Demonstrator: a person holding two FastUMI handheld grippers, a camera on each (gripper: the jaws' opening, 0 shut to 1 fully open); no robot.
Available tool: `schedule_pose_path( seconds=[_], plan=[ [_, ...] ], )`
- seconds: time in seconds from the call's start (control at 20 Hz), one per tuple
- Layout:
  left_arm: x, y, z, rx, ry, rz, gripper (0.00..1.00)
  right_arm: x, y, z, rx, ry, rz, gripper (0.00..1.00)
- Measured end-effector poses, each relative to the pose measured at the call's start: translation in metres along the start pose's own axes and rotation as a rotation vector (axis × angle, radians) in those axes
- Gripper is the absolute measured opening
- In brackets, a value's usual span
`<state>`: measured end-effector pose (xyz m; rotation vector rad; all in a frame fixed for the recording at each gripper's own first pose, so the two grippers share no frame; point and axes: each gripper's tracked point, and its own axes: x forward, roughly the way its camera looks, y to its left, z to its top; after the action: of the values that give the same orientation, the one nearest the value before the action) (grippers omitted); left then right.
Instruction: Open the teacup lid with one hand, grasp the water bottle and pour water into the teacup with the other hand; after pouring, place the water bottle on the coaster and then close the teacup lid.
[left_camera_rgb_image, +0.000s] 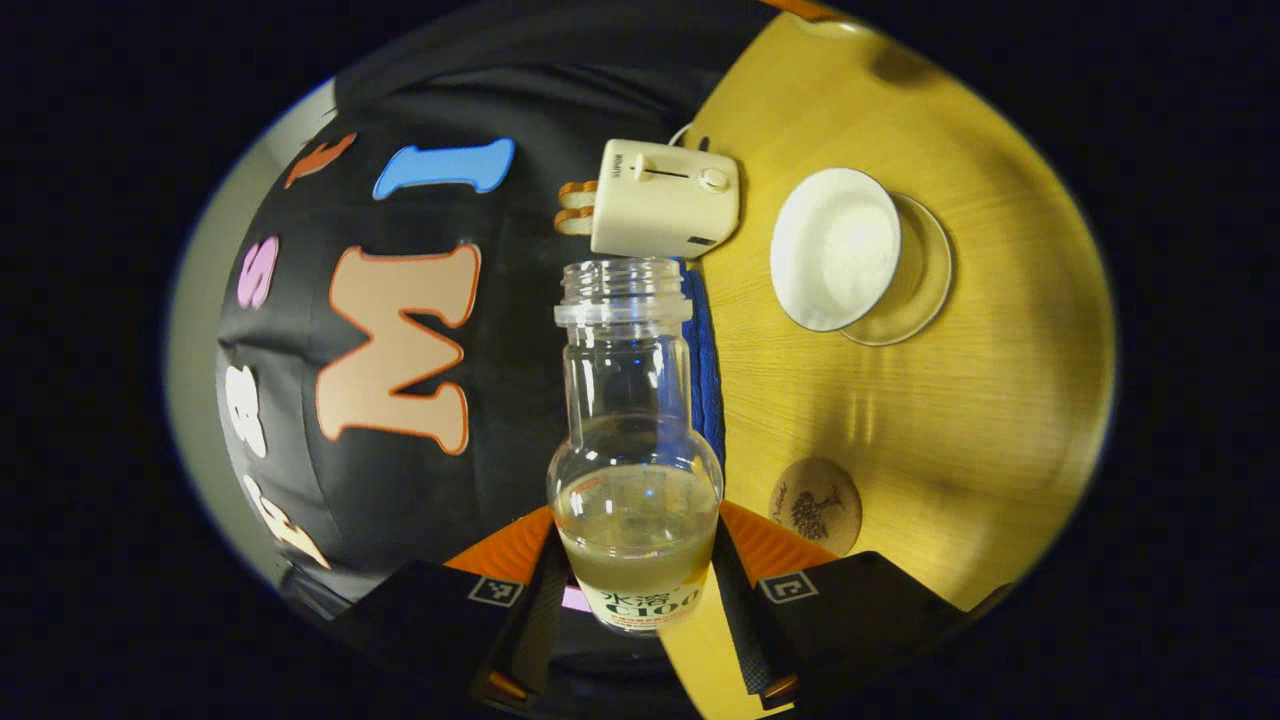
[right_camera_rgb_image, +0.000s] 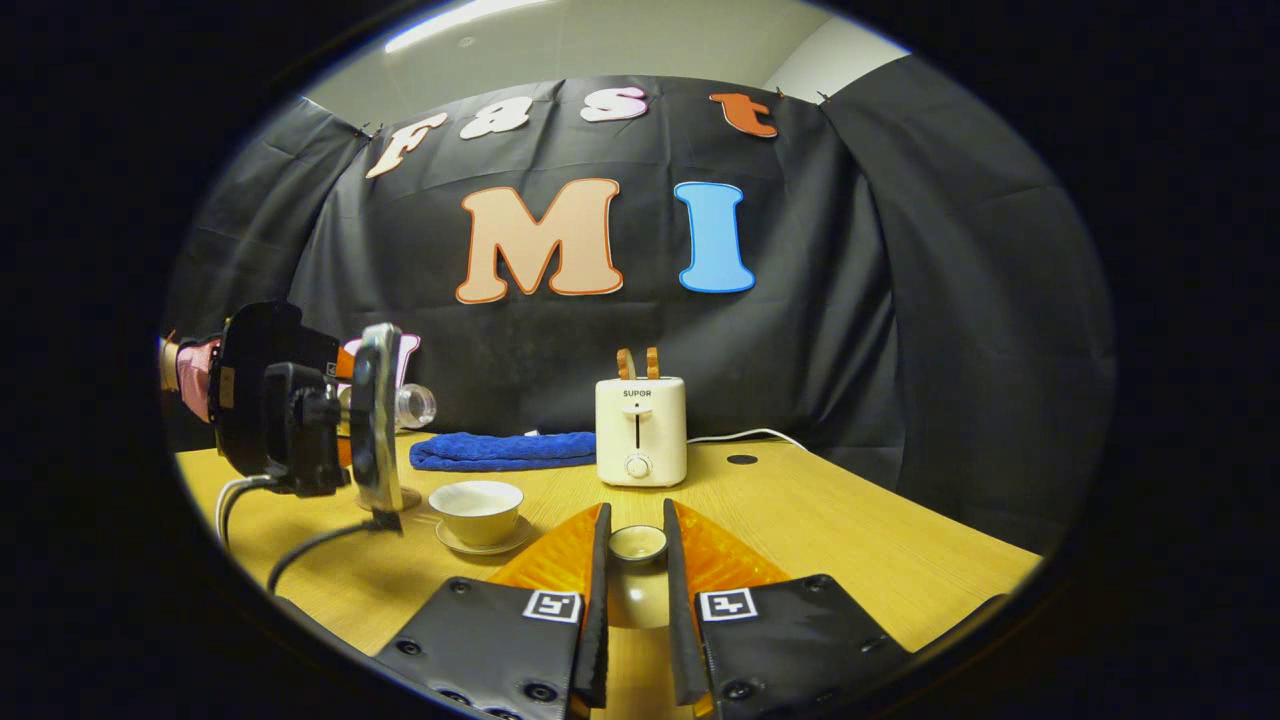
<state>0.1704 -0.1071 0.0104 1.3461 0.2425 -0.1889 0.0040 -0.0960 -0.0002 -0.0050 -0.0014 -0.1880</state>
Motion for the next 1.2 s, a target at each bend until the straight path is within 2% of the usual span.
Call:
schedule_pose_path(
  seconds=[0.25, 0.65, 0.8, 1.2],
  plan=[
    [0.006, 0.014, -0.025, -0.495, -0.012, 0.014, 0.69, 0.0, 0.001, 0.001, 0.0, -0.001, 0.005, 0.29],
    [0.018, 0.01, -0.031, -1.067, -0.101, -0.017, 0.69, 0.0, 0.001, 0.001, -0.001, -0.001, 0.004, 0.28],
    [0.017, 0.01, -0.028, -1.194, -0.152, -0.036, 0.7, -0.001, 0.001, 0.001, -0.001, -0.001, 0.004, 0.29],
    [0.03, -0.01, -0.033, -1.351, -0.203, -0.061, 0.7, -0.001, 0.001, 0.001, -0.001, 0.001, 0.002, 0.28]
  ],
)
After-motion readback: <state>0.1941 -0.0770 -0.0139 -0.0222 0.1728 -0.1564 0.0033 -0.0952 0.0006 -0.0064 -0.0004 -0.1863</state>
